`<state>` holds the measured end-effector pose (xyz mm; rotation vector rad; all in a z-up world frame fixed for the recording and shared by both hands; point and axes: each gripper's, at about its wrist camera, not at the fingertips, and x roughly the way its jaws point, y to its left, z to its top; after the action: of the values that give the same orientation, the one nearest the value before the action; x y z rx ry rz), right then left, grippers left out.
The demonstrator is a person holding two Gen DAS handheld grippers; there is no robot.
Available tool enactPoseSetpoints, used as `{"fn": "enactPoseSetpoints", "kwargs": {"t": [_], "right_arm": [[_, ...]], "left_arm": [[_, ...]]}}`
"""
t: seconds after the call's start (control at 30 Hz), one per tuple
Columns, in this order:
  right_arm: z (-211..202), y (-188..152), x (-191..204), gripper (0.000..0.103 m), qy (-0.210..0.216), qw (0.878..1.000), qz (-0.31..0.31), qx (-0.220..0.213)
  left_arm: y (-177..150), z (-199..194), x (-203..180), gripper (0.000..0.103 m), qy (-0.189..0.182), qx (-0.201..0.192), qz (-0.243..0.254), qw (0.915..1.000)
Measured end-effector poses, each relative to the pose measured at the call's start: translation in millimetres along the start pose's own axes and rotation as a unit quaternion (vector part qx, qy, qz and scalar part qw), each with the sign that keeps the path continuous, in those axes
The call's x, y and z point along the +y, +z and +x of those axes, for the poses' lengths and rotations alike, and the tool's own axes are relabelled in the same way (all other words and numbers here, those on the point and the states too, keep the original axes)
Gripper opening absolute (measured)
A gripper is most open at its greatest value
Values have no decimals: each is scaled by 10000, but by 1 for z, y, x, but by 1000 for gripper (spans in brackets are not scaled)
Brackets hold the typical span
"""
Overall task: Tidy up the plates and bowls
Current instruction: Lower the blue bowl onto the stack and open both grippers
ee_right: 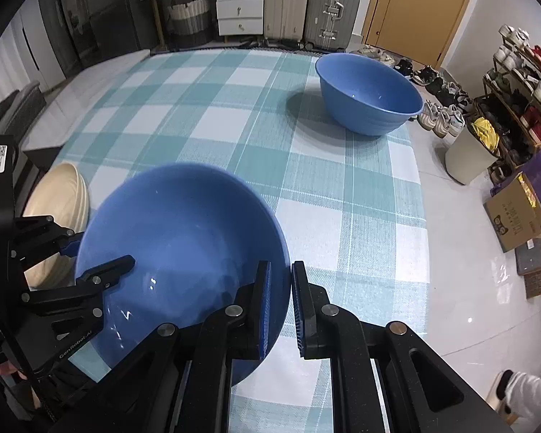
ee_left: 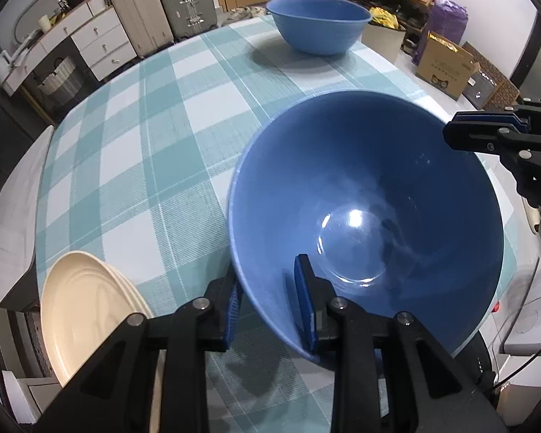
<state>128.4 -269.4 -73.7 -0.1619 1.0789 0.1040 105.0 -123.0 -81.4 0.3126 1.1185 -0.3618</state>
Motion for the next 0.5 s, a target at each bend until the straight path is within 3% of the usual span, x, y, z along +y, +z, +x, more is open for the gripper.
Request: {"fn": "enactPoseSetpoints", "kwargs": {"t": [0.07, 0.23, 0.3, 0.5], "right_arm": [[-2, -2, -3, 10, 153, 9997, 156, -89], [-6, -9, -7, 10, 233, 9984, 352, -364], [-12, -11, -8, 10, 279, 9977, 401, -470], [-38, -22, -25, 16, 606, 9846, 1104, -1214]], "left_arm": [[1, -2, 4, 46, 162, -103, -83, 9998], [-2, -10, 20, 47, -98, -311, -488, 9983], [-3, -14, 24, 48, 37, -417, -657, 9970], [-7, -36, 30, 52, -116, -857, -1119, 9900]]}}
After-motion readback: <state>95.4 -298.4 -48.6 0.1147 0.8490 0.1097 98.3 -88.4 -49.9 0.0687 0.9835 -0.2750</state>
